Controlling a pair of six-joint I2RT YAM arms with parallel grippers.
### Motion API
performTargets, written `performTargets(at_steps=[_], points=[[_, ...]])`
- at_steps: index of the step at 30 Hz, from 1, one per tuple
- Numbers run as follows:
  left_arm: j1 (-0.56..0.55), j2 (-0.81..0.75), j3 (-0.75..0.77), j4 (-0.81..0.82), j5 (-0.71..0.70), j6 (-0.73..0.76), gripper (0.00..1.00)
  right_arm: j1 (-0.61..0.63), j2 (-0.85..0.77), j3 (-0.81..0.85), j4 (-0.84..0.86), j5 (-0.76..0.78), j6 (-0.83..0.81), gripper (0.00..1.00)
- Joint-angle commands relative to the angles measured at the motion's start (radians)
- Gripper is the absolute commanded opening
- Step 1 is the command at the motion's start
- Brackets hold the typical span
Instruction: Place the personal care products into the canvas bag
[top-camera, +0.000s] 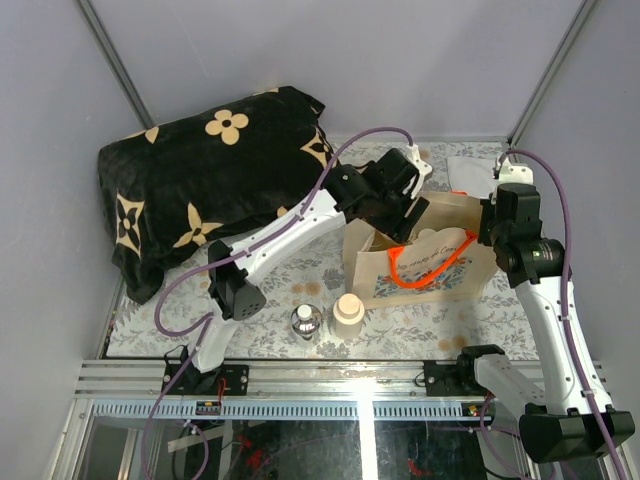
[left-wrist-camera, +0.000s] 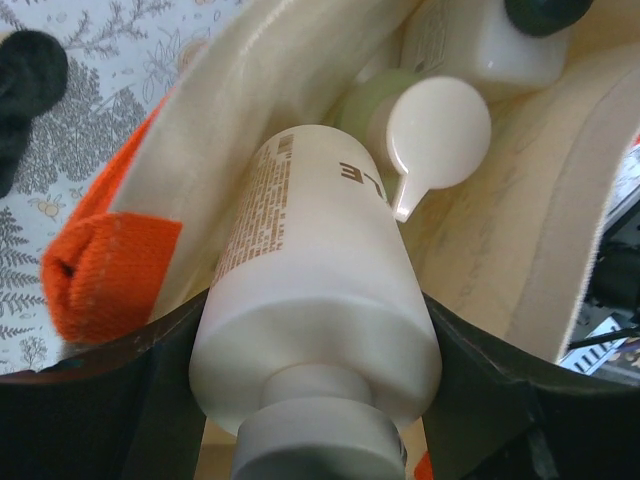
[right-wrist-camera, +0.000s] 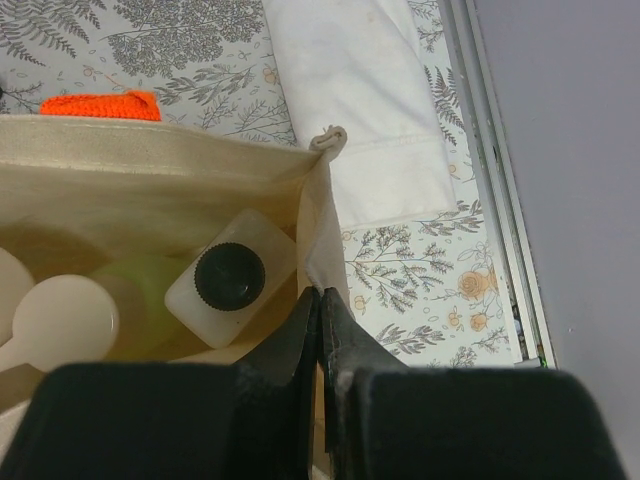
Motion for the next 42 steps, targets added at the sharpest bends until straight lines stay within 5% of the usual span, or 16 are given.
performTargets(at_steps=[1,27,42], points=[[-0.018,-0.009,-0.034,0.043,-0.06,0.036,0.0,-0.004,0.002,-0.019,-0.058,0.001,0.007,0.0],[-0.029,0.144,-0.12,0.358,0.073,0.028,0.0,-0.004,0.007,-0.019,-0.074,0.03,0.024,0.0],[-0.039,0.156,-0.183,0.454,0.171,-0.008,0.24,-0.004,0.014,-0.038,-0.063,0.026,0.026,0.0]])
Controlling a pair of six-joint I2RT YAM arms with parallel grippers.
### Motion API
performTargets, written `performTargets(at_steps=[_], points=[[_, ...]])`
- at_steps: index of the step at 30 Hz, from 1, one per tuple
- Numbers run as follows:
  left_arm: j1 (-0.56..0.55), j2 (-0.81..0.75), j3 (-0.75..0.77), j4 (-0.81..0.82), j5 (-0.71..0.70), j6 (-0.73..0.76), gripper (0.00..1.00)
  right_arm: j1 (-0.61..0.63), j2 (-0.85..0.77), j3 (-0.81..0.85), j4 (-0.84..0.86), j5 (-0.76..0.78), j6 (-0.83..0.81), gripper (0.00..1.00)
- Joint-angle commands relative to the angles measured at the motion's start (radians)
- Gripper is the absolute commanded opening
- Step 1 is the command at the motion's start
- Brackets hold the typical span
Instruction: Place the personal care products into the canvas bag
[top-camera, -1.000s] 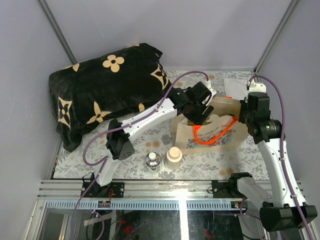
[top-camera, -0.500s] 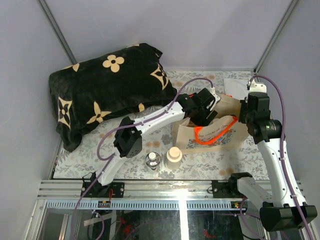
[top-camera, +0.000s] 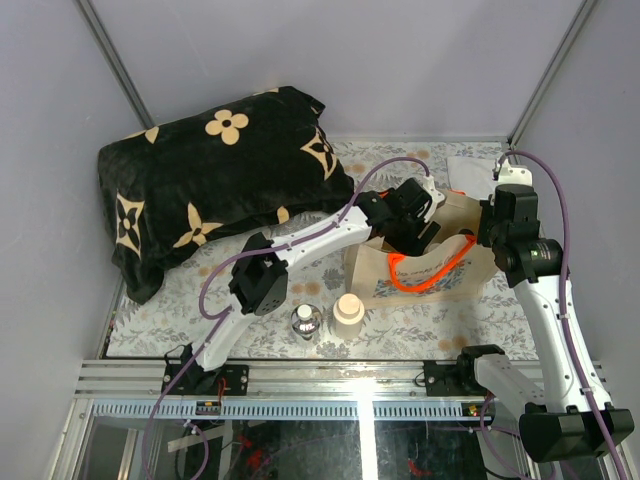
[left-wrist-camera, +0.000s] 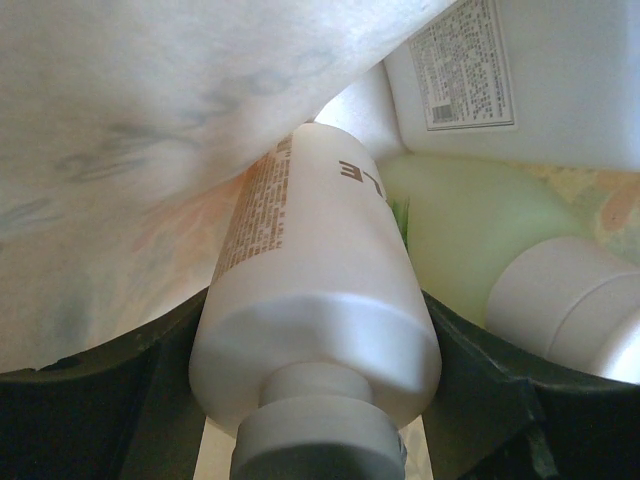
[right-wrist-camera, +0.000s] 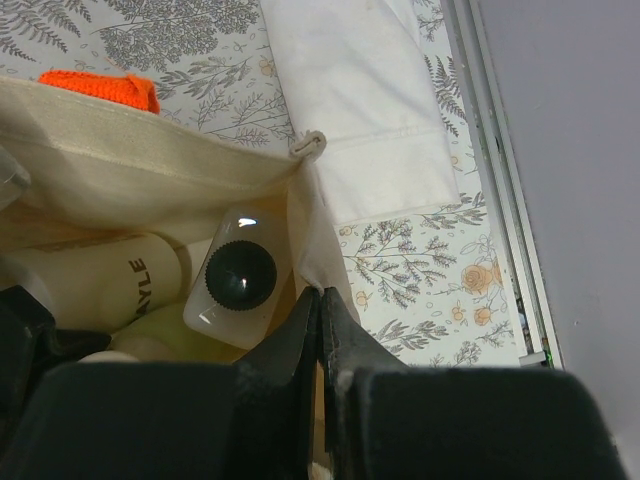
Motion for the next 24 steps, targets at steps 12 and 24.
performTargets(at_steps=[12,24], points=[[-0.023,-0.019,-0.008,0.165,0.102,-0.053,0.57,-0.004,0.014,-0.022,-0.063,0.01,0.007,0.03],[-0.023,-0.122,0.014,0.152,0.147,-0.059,0.93,-0.005,0.024,-0.033,-0.052,-0.004,0.01,0.05]])
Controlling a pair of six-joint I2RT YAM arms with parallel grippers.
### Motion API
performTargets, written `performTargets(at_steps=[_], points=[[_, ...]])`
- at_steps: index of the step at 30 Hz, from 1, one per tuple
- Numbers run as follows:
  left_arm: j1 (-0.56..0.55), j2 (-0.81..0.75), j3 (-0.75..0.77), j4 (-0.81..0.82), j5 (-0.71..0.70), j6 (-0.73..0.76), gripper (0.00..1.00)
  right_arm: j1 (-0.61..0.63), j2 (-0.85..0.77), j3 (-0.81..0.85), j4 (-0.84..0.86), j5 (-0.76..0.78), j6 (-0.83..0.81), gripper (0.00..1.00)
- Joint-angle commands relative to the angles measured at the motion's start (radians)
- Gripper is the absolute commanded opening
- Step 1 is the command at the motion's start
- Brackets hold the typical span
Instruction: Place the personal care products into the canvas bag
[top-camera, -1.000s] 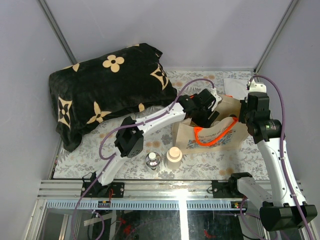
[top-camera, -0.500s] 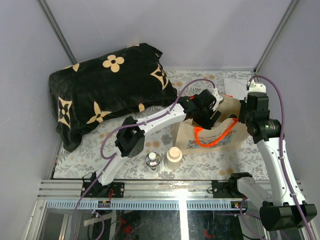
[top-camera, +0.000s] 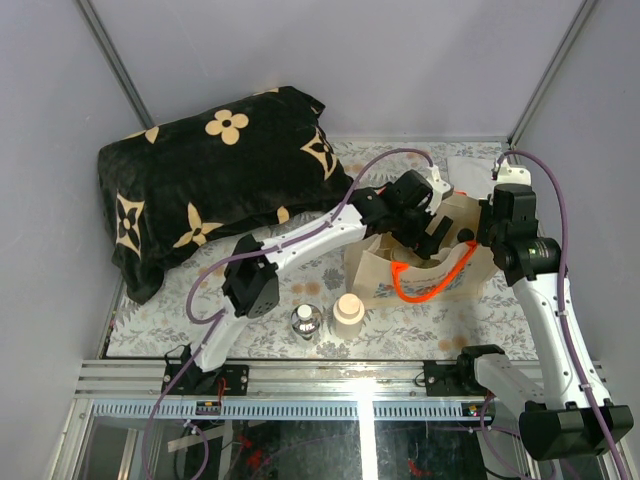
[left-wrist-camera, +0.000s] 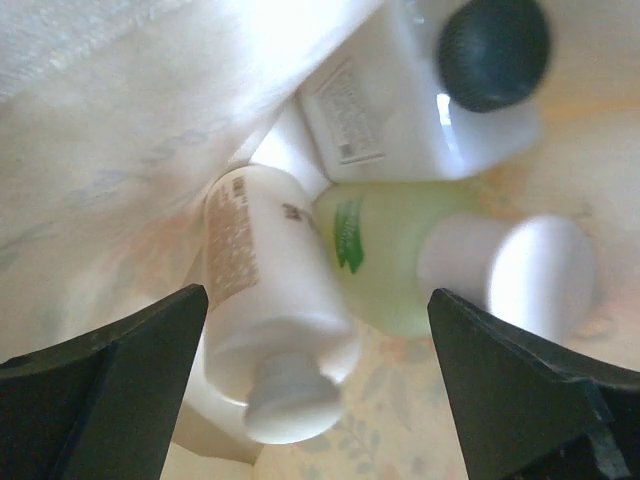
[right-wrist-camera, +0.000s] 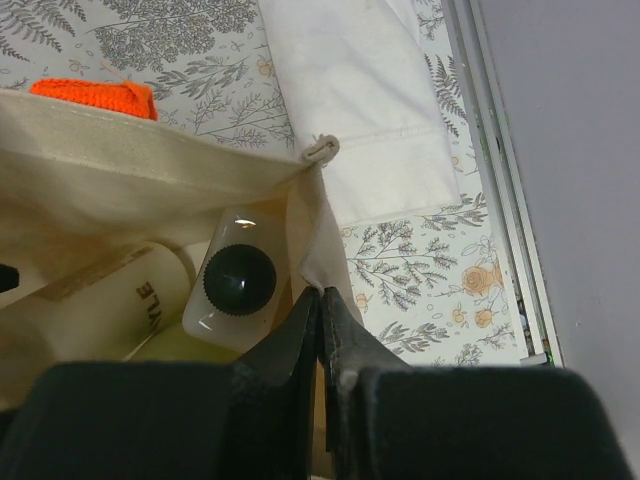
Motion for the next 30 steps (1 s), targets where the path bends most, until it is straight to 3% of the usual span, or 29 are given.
performTargets(at_steps=[1,18,23,30], points=[[-0.018,-0.086,0.028,0.066,0.076,-0.018,0.95,-0.005,0.016,-0.021,-0.07,-0.005,0.01,0.05],[0.035,-0.416,0.027,-0.066,-0.146,0.031,1.0,-0.004,0.031,-0.011,-0.064,-0.013,0.003,0.05],[0.047,-0.577,-0.156,-0.118,-0.256,0.003,1.0,-0.004,0.036,-0.001,-0.066,-0.018,-0.002,0.05],[0.048,-0.806,-0.476,-0.267,-0.317,-0.182,1.0,-0.004,0.042,0.009,-0.077,-0.017,-0.008,0.06]])
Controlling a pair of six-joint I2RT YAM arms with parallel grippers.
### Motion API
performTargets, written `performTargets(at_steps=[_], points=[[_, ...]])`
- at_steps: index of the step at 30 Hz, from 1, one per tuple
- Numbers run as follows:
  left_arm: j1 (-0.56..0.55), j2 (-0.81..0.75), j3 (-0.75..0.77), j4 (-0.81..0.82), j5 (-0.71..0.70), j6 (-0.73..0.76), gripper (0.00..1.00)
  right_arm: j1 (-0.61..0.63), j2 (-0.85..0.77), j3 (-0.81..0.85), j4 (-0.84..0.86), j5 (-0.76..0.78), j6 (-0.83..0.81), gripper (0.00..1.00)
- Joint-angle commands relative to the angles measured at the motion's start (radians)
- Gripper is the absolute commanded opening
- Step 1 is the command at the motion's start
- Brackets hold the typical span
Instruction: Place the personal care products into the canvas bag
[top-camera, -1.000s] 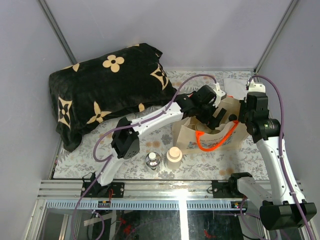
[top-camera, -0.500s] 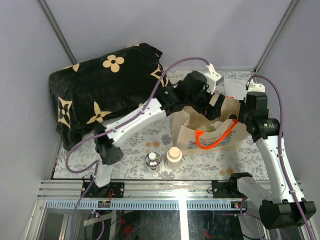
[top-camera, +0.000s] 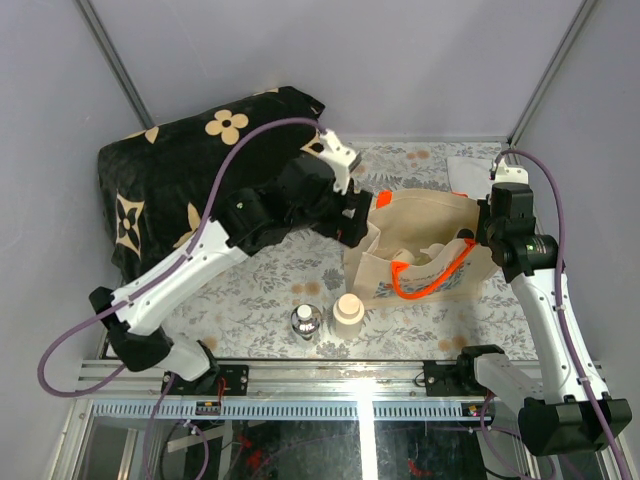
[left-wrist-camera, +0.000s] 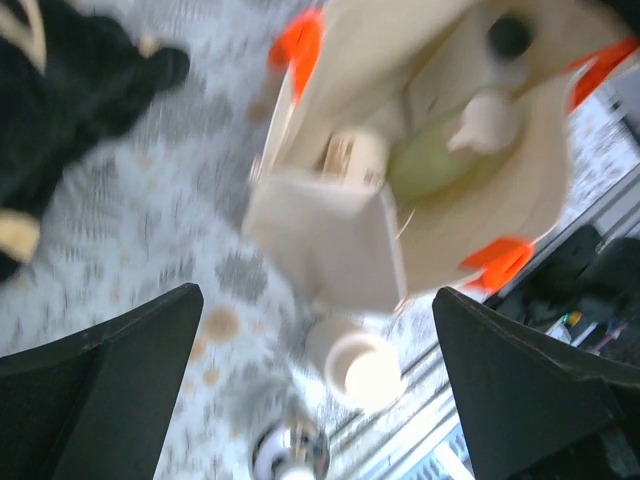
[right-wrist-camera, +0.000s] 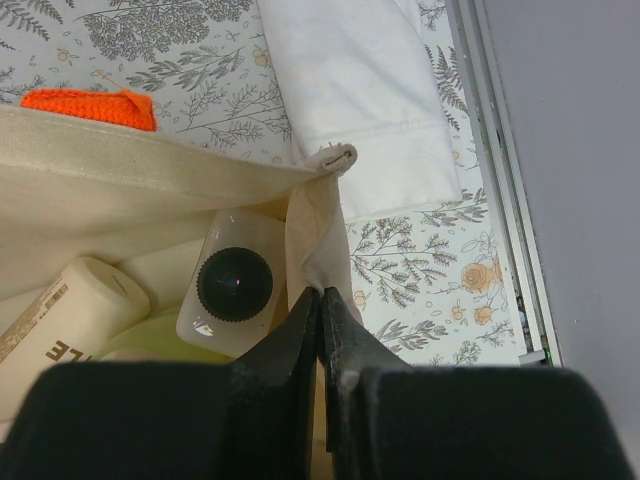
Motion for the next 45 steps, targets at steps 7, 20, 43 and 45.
performTargets(at_steps=[7,20,43,45], points=[[0.002,-0.25,-0.351,-0.249,-0.077,-0.332,1.0,-0.001,0.016,0.014,-0.088,-0.032,-0.002,0.06],[-0.046,-0.338,-0.628,-0.237,-0.072,-0.471,1.0,-0.002,0.039,0.045,-0.103,-0.057,0.007,0.06],[-0.137,-0.173,-0.727,-0.11,-0.007,-0.462,1.0,-0.002,0.046,0.055,-0.119,-0.036,-0.001,0.06],[-0.14,-0.169,-0.737,-0.096,-0.006,-0.464,1.0,-0.001,0.046,0.053,-0.117,-0.038,-0.002,0.06]])
